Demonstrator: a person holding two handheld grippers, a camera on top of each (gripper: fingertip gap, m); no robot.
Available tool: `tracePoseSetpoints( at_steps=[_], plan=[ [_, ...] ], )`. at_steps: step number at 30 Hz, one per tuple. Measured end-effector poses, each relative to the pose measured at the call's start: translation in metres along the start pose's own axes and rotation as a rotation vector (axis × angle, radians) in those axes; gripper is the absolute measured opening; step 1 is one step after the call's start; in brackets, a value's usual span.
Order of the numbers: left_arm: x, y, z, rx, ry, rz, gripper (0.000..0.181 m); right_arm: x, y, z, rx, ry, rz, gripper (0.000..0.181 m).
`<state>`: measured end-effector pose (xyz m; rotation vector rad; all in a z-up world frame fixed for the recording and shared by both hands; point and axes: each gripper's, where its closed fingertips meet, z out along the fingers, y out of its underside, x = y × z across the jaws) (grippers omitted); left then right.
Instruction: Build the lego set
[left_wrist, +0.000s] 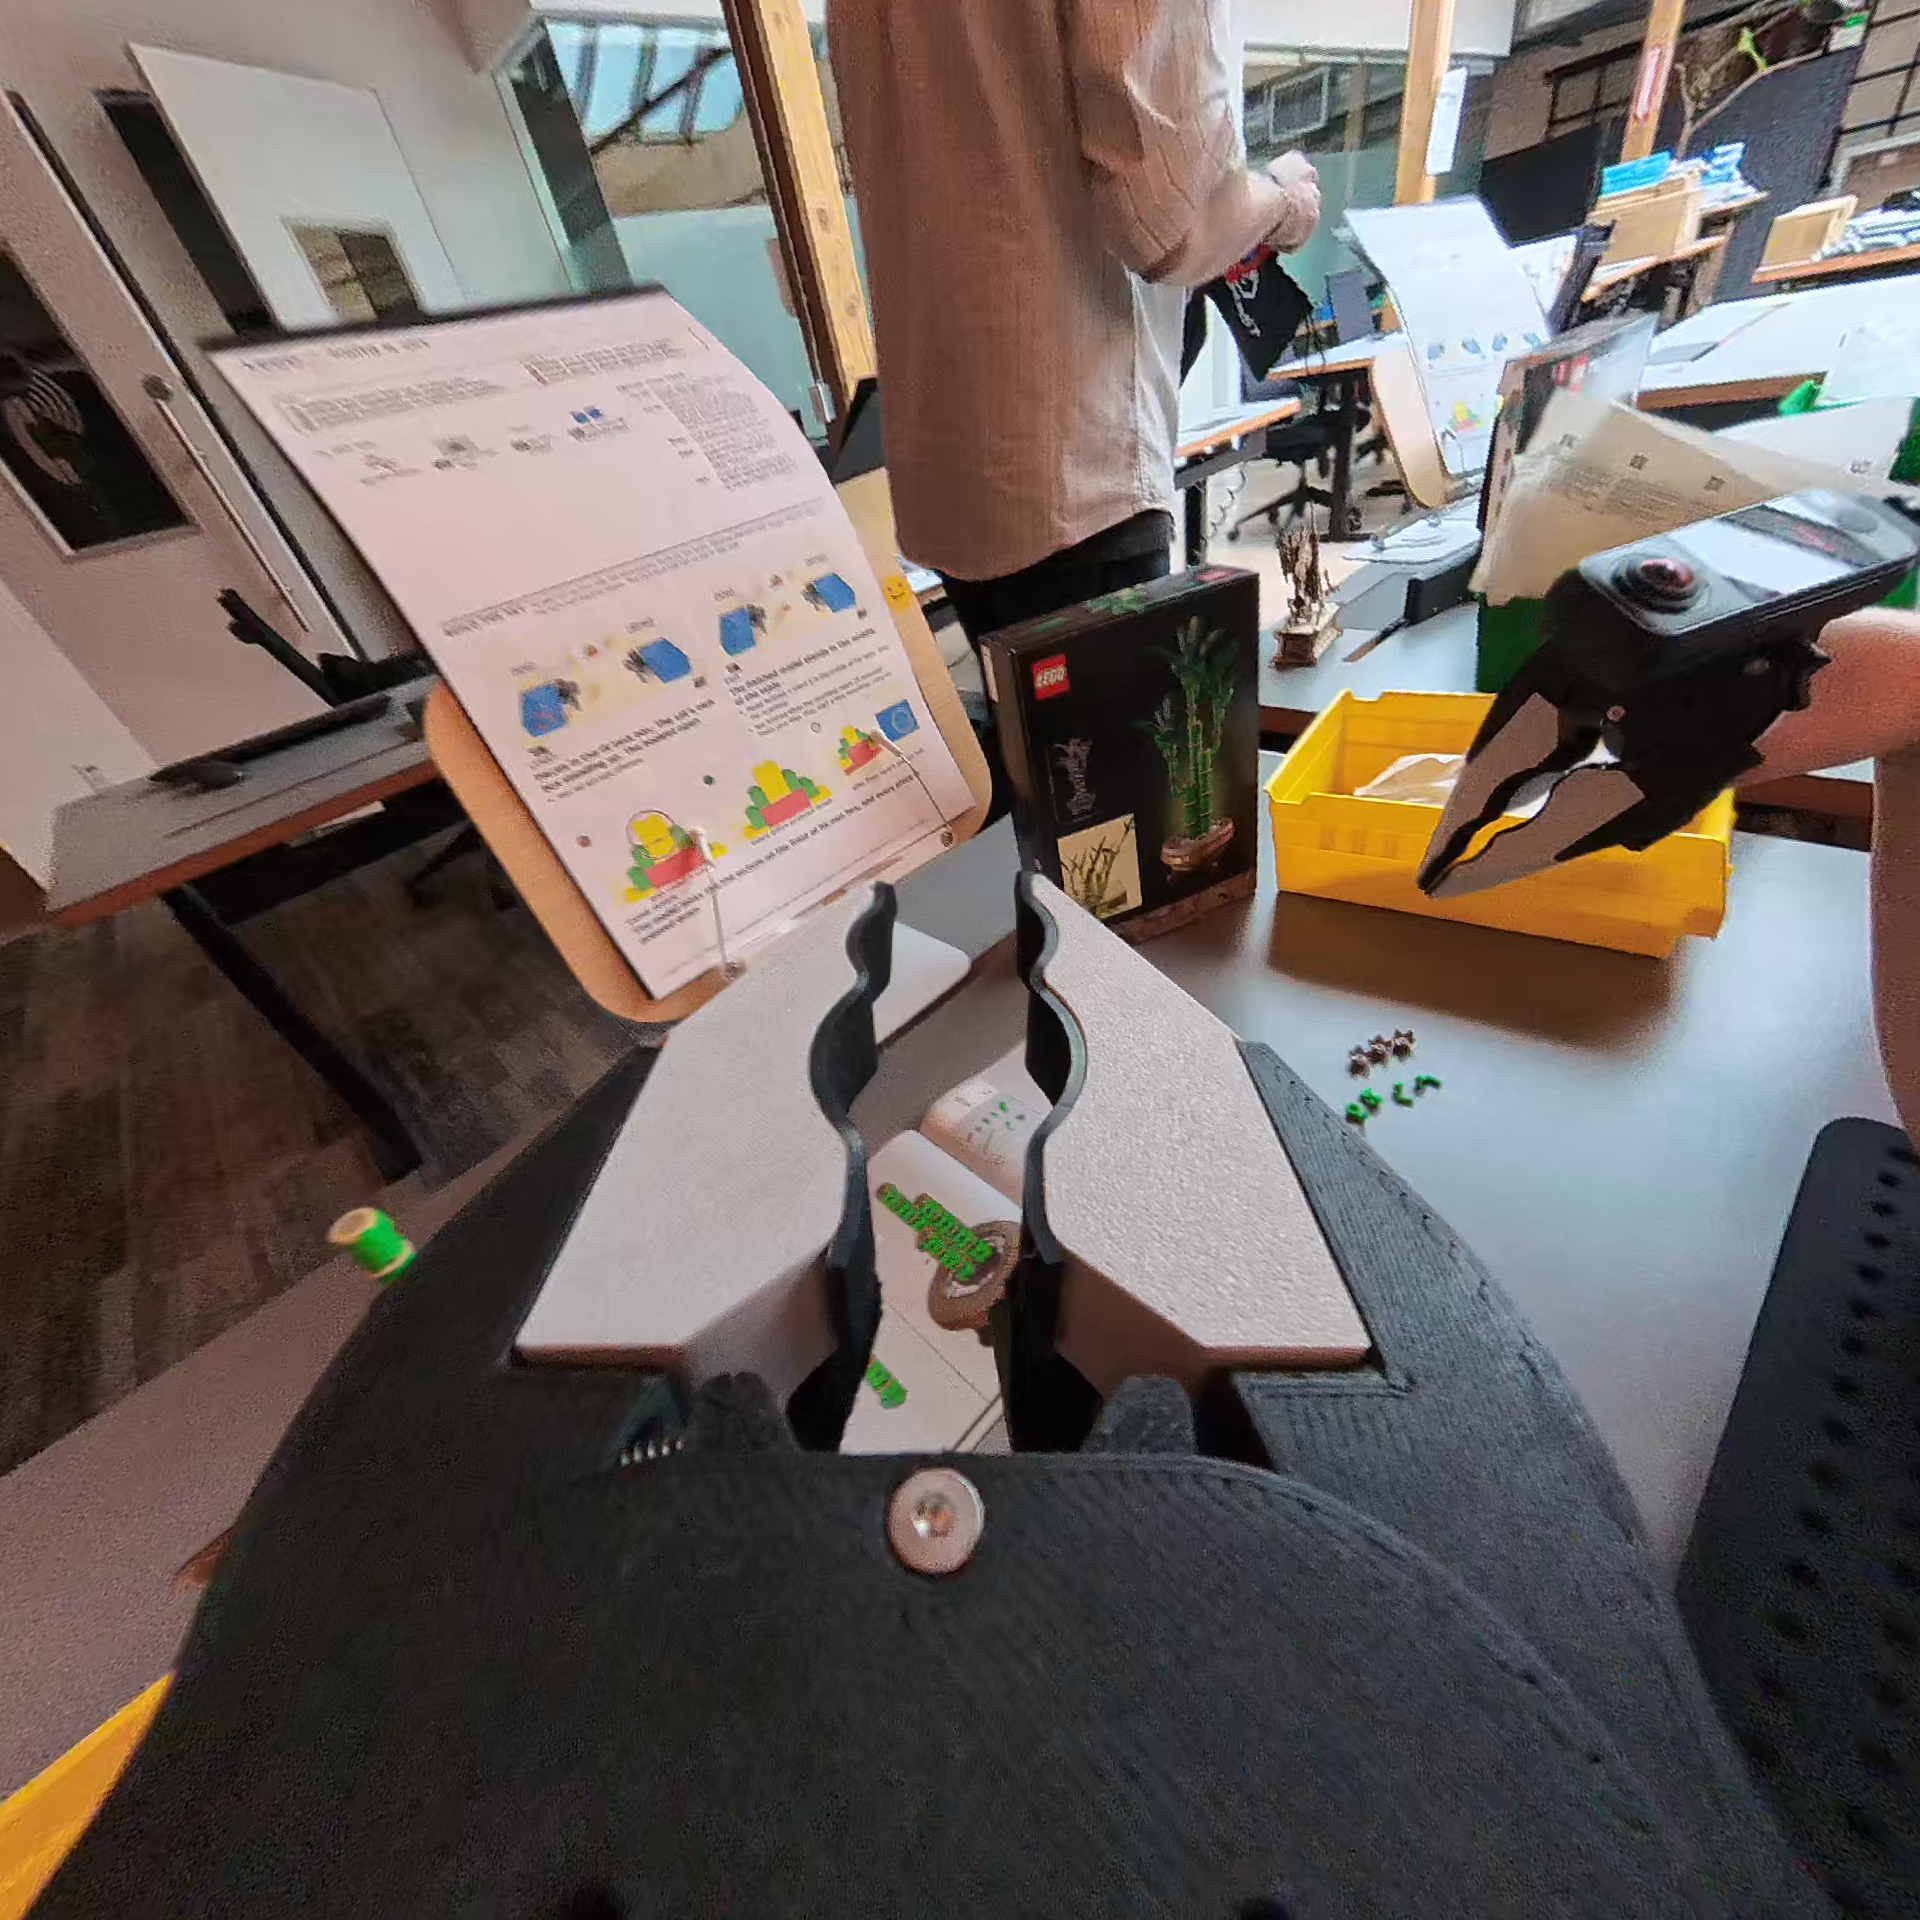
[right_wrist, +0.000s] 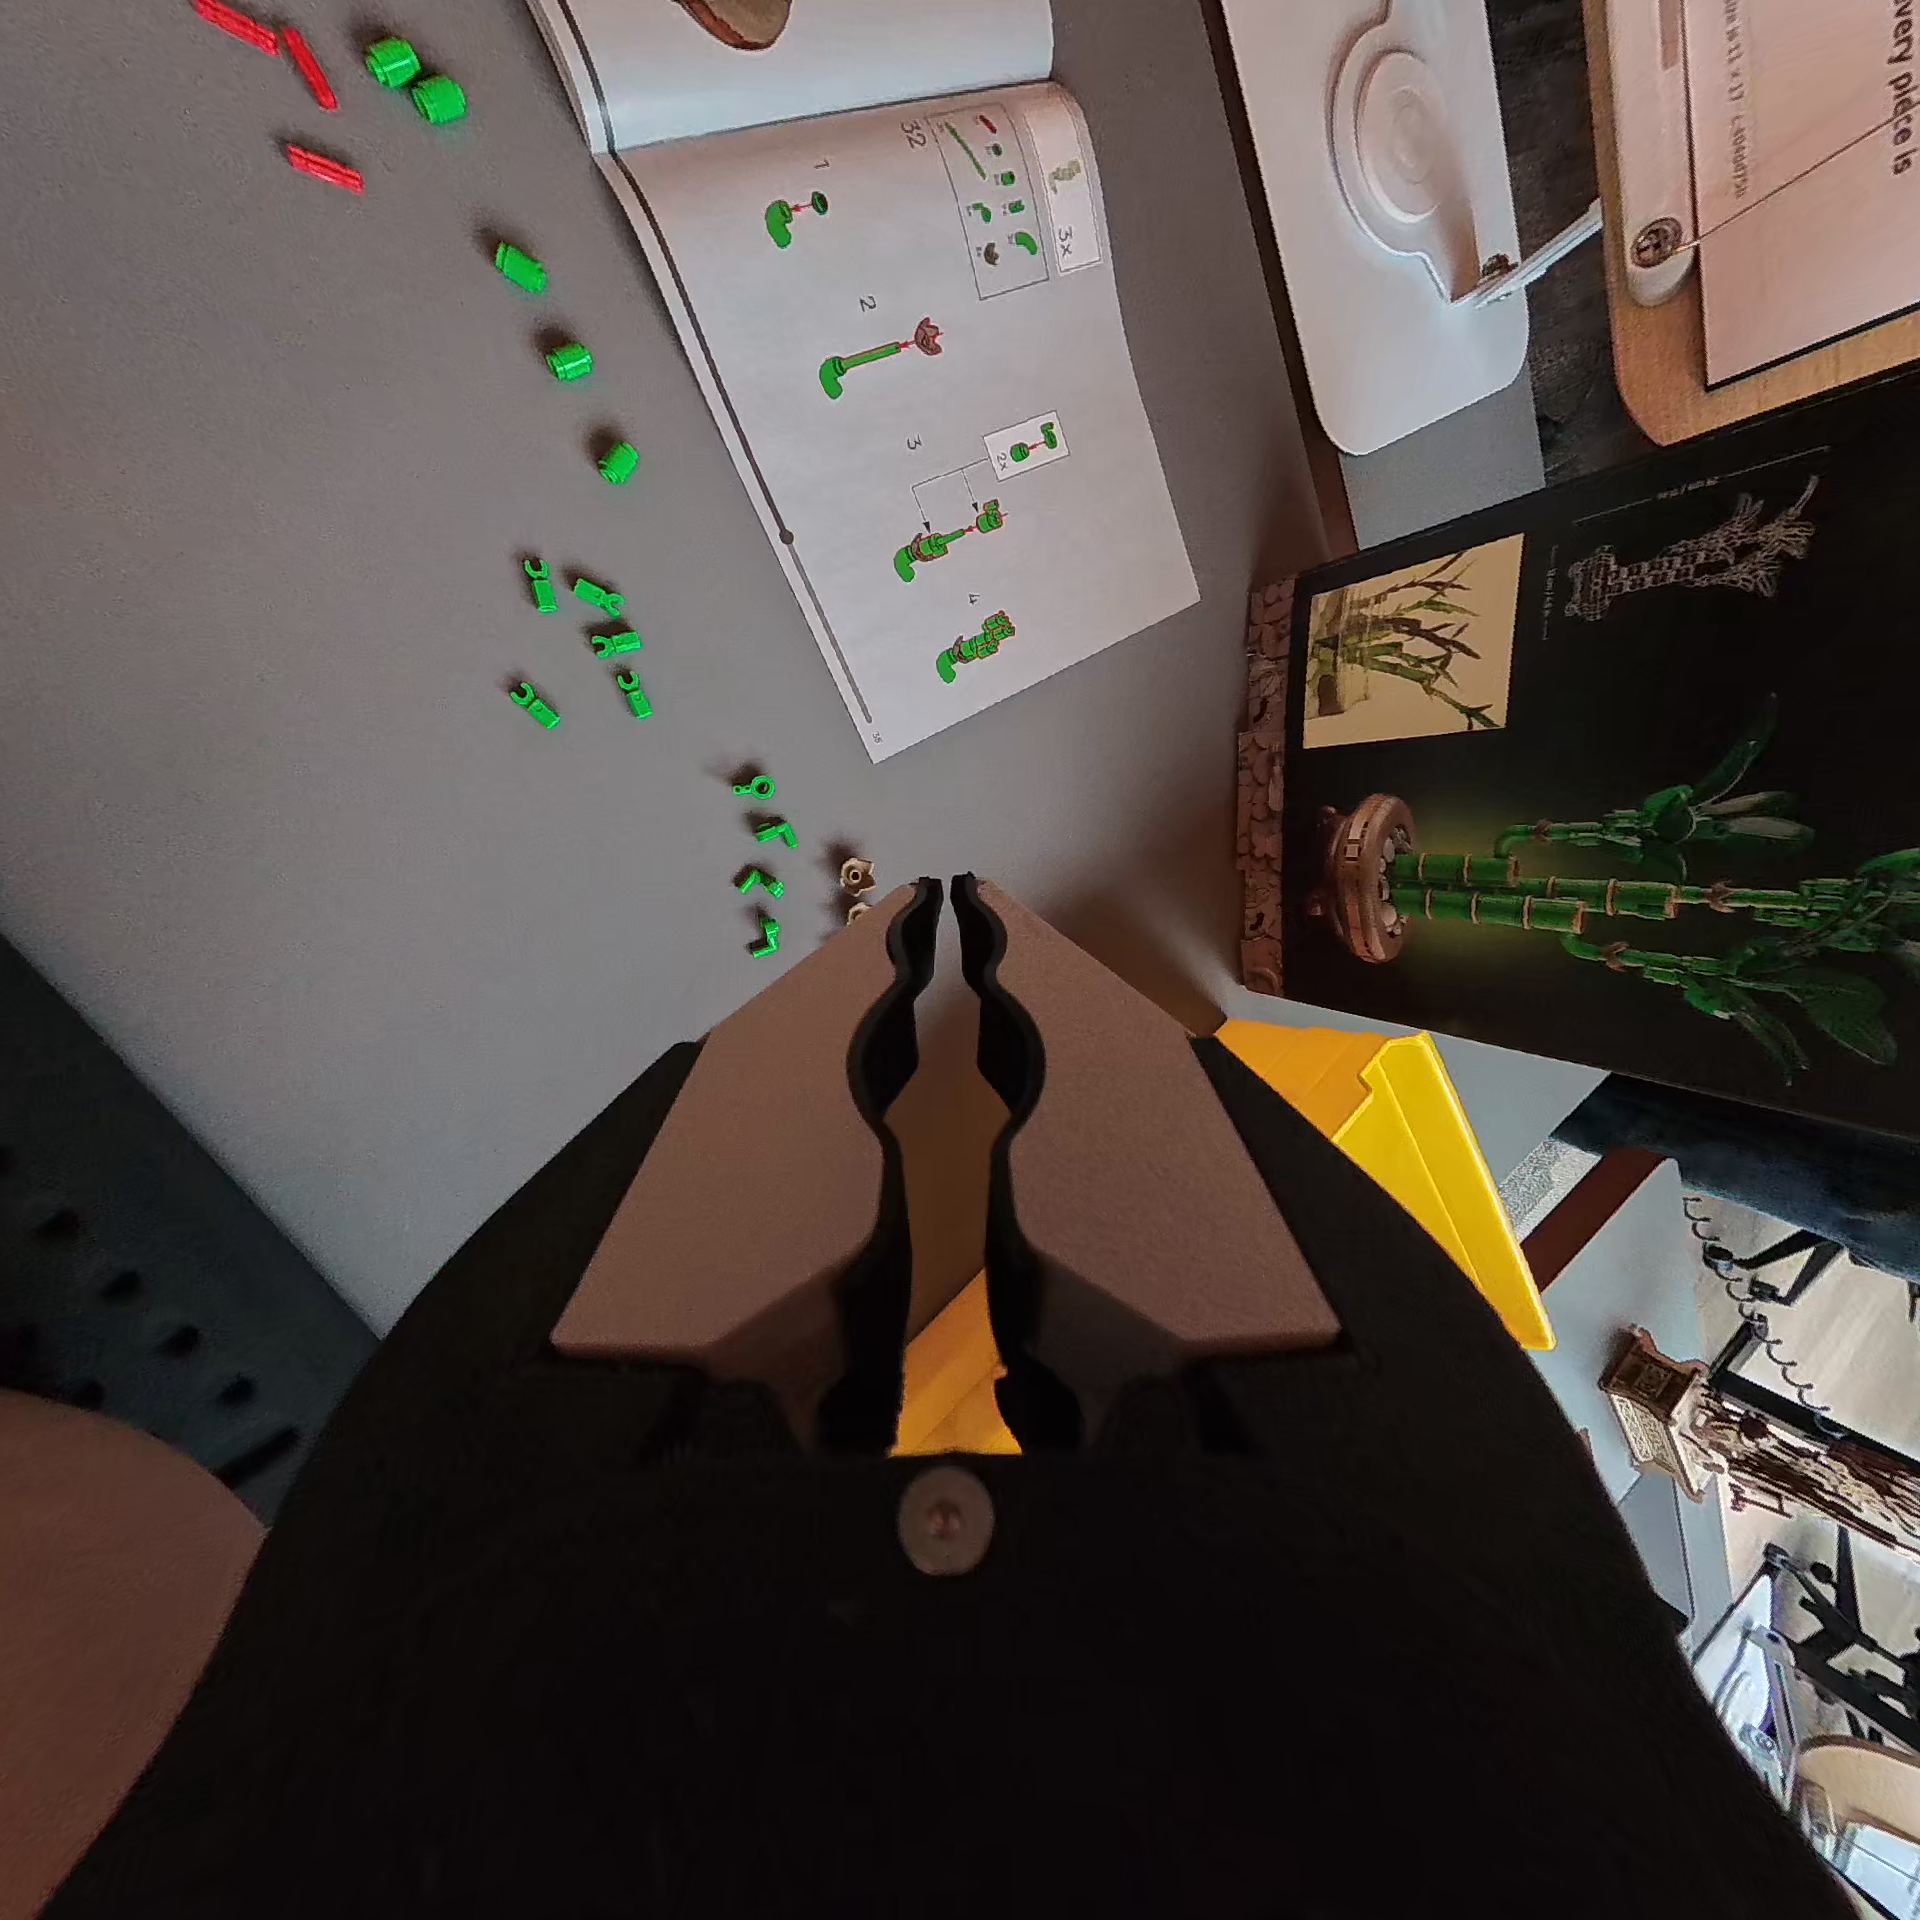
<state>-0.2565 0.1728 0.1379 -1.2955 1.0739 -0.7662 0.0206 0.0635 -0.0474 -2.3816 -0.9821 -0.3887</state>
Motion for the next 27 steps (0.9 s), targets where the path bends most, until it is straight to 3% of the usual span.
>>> tracePoseSetpoints(
  at_steps=[3,5,9,12,19,23,27],
  plan=[
    [-0.017,-0.018,-0.044,0.055,-0.09,0.018,0.03,0.002,0.004,0.001,-0.004,0.0,0.007,0.002],
    [-0.033,-0.018,-0.078,0.019,-0.17,0.053,0.035,0.004,0.006,0.002,-0.004,-0.001,0.018,0.002],
    [-0.087,0.014,-0.14,-0.17,-0.372,0.097,0.037,0.009,0.01,0.007,-0.022,0.002,0.04,0.002],
    [-0.126,0.054,-0.171,-0.303,-0.415,0.034,0.036,0.009,0.01,0.011,-0.049,0.003,0.042,0.003],
    [-0.189,0.175,-0.19,-0.553,-0.328,-0.133,0.025,0.001,-0.001,0.02,-0.093,0.002,0.026,0.003],
    [-0.21,0.22,-0.192,-0.64,-0.321,-0.108,0.026,-0.003,-0.011,0.025,-0.098,-0.001,0.016,0.003],
    [-0.22,0.248,-0.188,-0.675,-0.295,-0.132,0.025,-0.006,-0.013,0.03,-0.122,-0.008,0.016,0.003]
  ],
)
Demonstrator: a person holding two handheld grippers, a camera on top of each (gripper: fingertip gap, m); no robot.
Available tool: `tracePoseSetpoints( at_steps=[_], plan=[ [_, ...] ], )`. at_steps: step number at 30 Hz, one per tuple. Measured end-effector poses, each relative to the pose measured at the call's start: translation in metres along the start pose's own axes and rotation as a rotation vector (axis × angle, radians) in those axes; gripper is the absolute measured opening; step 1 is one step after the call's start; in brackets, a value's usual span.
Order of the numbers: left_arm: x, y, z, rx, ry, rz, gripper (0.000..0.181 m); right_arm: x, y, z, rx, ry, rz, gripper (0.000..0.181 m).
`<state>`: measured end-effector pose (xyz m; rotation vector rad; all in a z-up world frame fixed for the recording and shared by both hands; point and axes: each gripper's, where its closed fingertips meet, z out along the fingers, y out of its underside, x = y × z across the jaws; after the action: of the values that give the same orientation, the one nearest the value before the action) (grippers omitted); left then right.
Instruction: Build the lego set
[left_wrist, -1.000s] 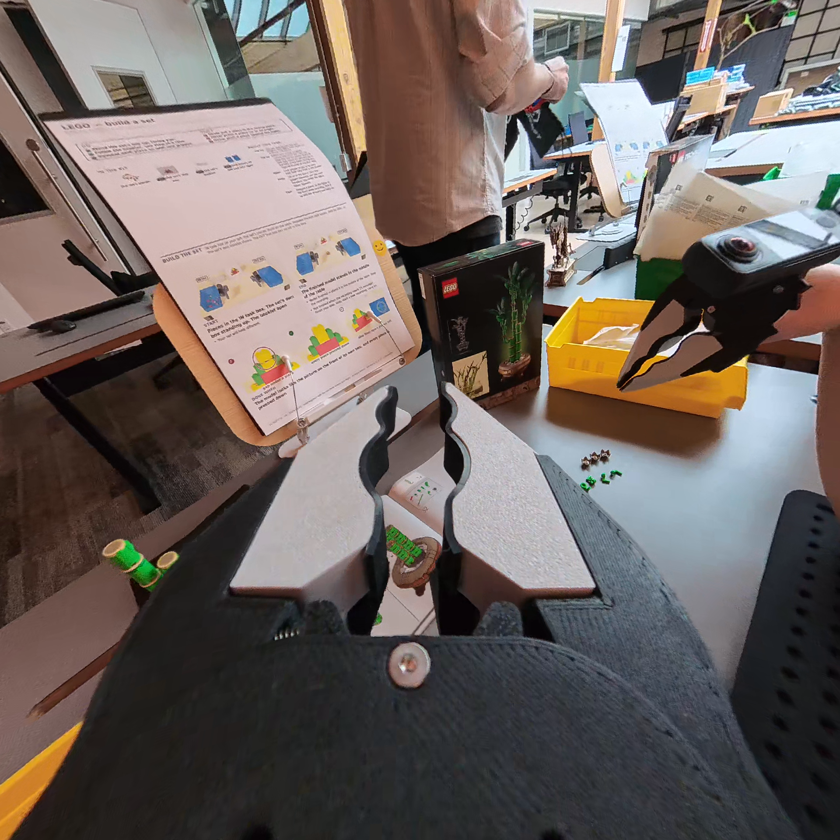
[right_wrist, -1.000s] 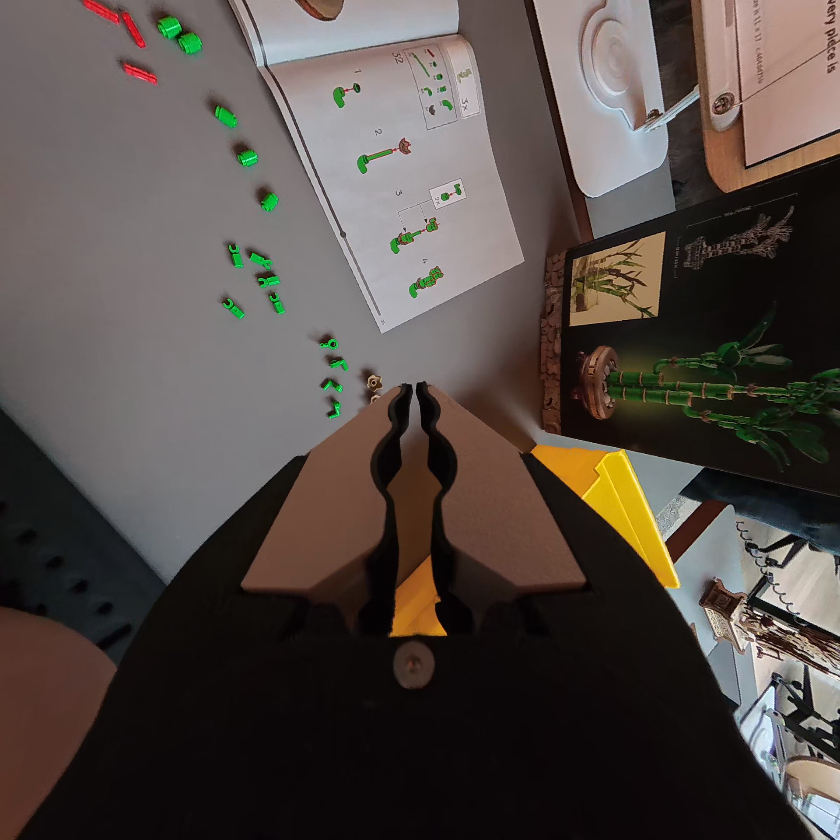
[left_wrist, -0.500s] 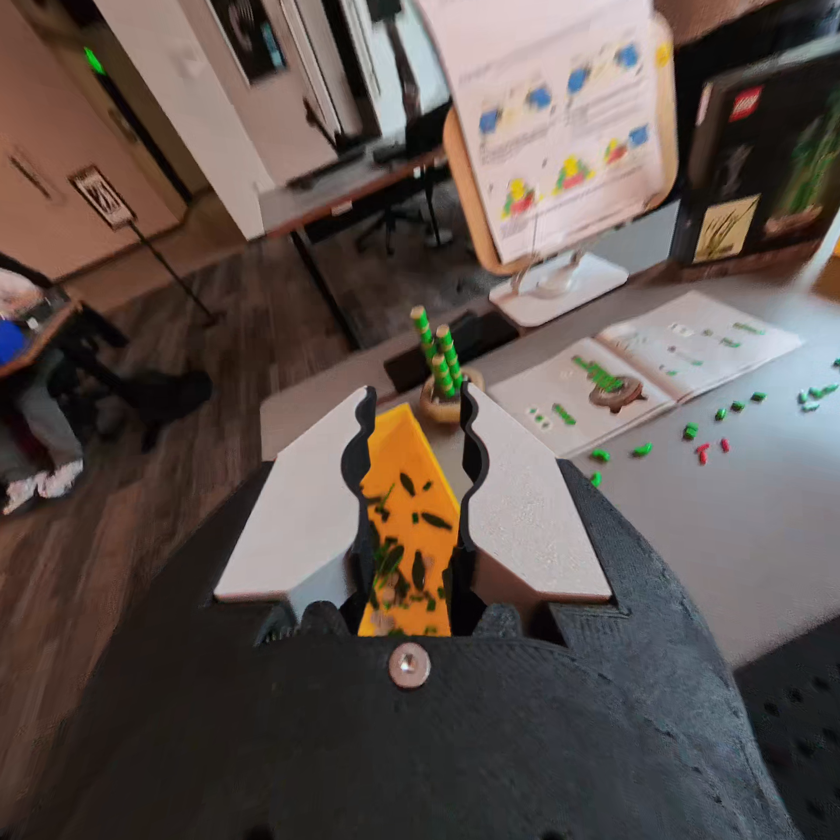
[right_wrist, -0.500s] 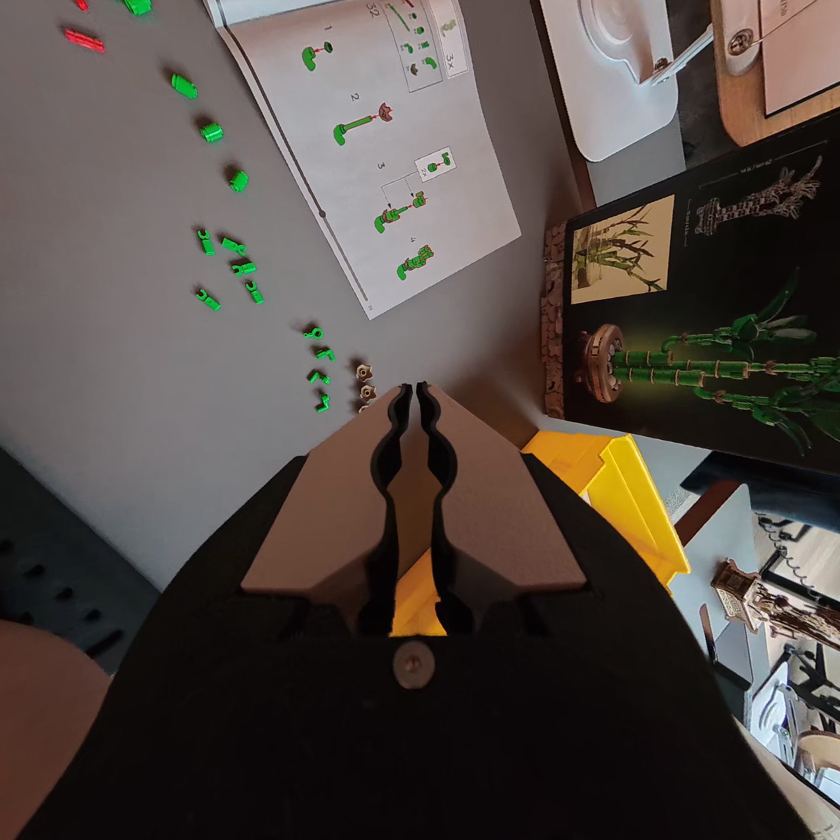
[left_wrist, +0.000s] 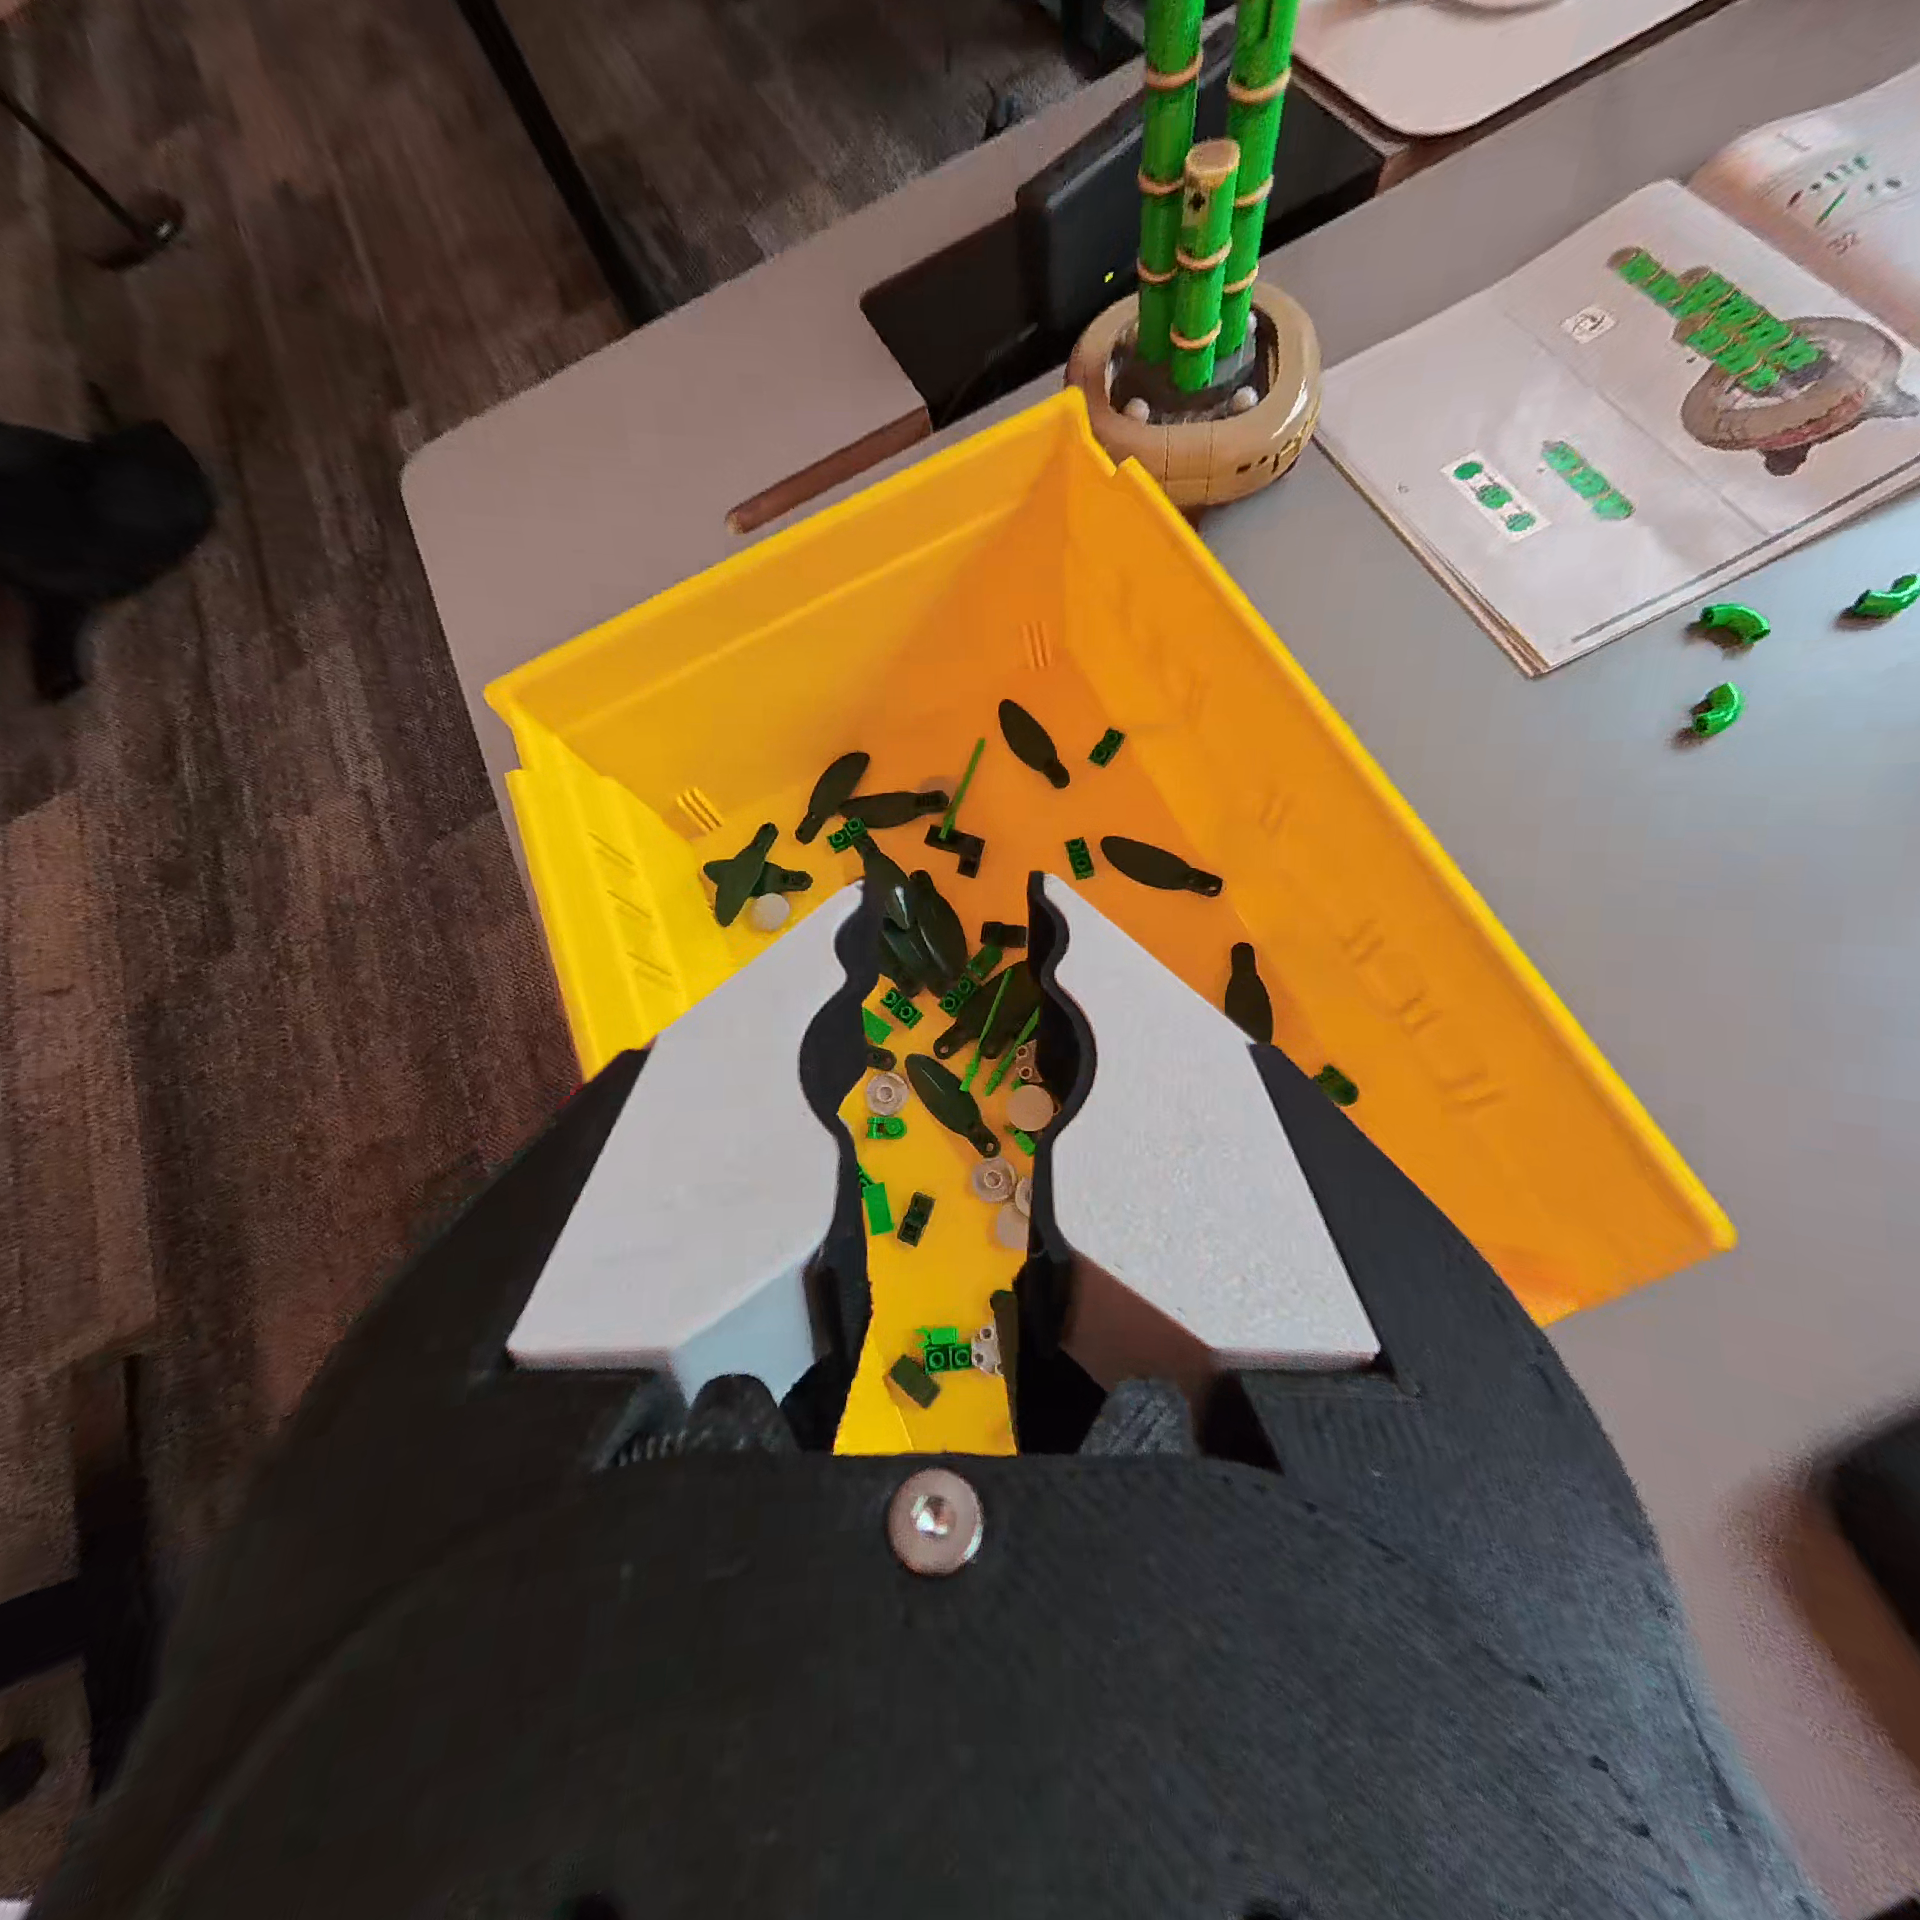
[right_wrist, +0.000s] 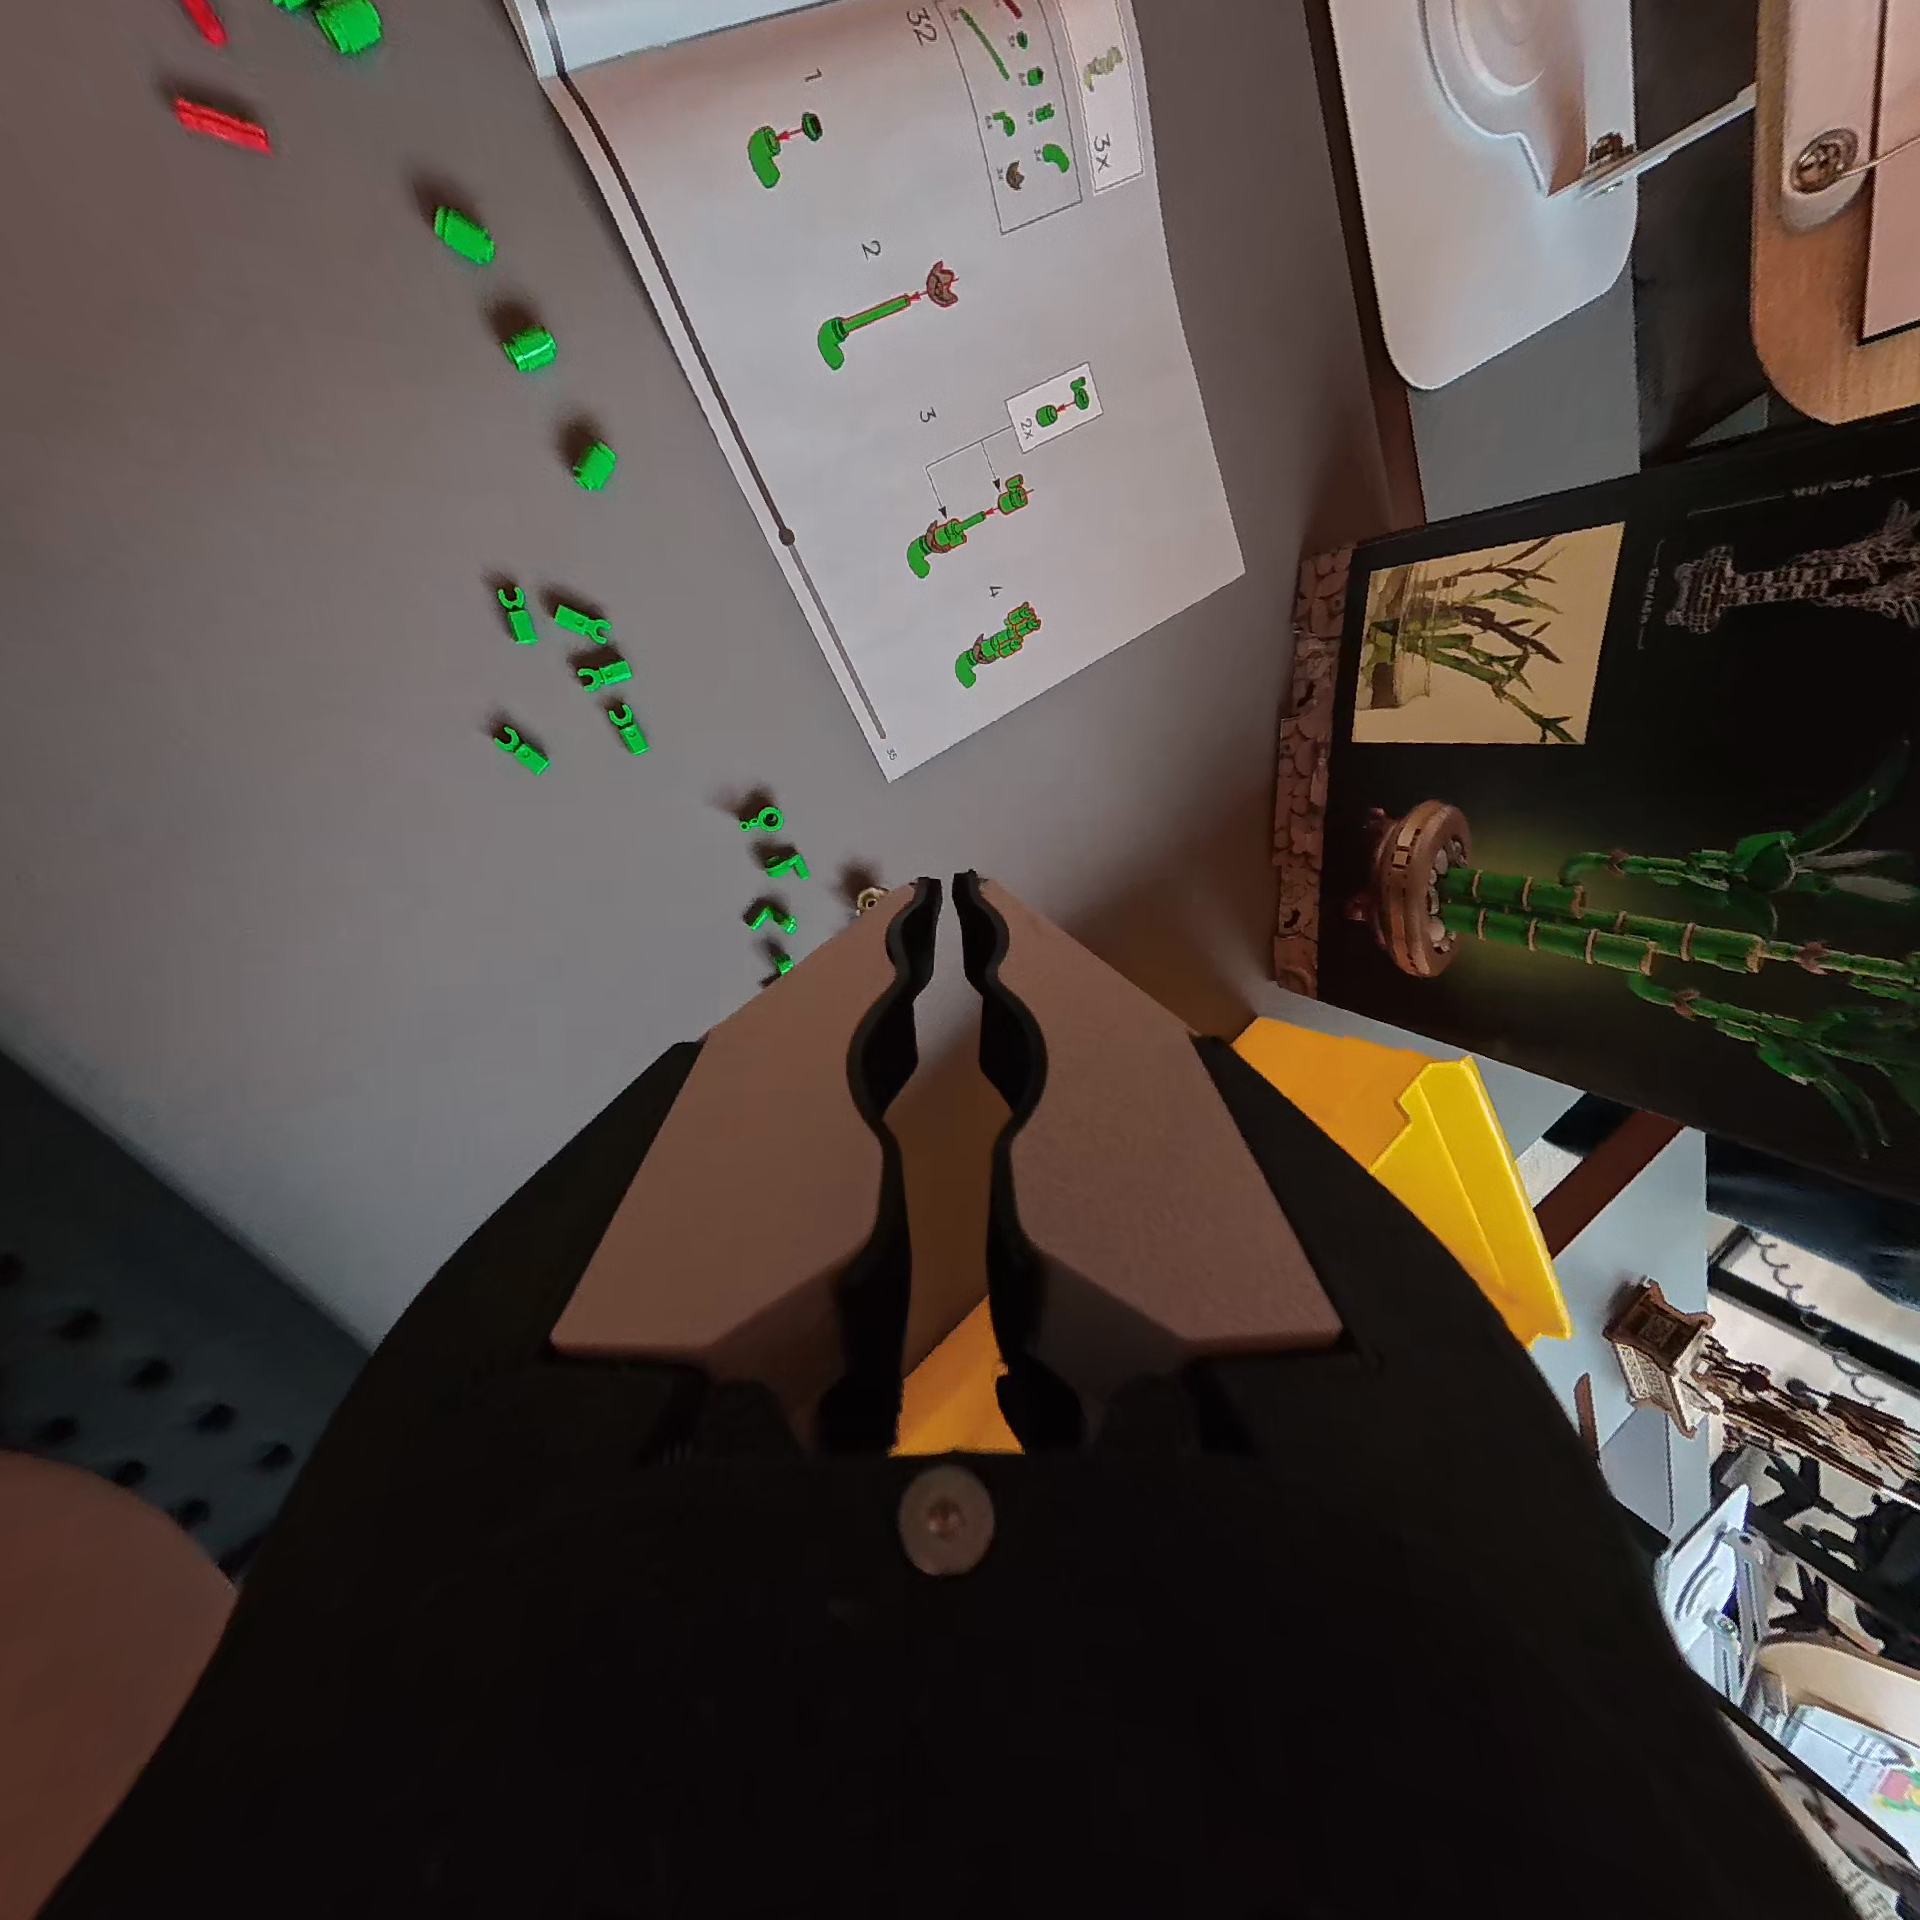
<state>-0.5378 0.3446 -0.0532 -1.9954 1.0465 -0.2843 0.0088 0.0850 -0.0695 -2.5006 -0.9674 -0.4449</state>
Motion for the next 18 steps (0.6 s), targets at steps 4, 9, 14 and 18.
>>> tracePoseSetpoints(
  at_steps=[4,9,14,18],
  plan=[
    [0.003,0.015,0.012,-0.05,0.048,0.01,0.024,-0.002,-0.001,0.005,-0.017,-0.006,-0.003,0.003],
    [0.007,0.039,0.012,-0.168,0.069,0.048,0.027,-0.003,-0.001,0.012,-0.04,-0.014,-0.013,0.003],
    [0.011,0.062,0.008,-0.282,0.098,0.073,0.026,-0.007,-0.002,0.021,-0.057,-0.025,-0.037,0.003],
    [0.015,0.081,0.008,-0.38,0.122,0.108,0.025,-0.009,-0.004,0.027,-0.054,-0.034,-0.045,0.003]
  ],
)
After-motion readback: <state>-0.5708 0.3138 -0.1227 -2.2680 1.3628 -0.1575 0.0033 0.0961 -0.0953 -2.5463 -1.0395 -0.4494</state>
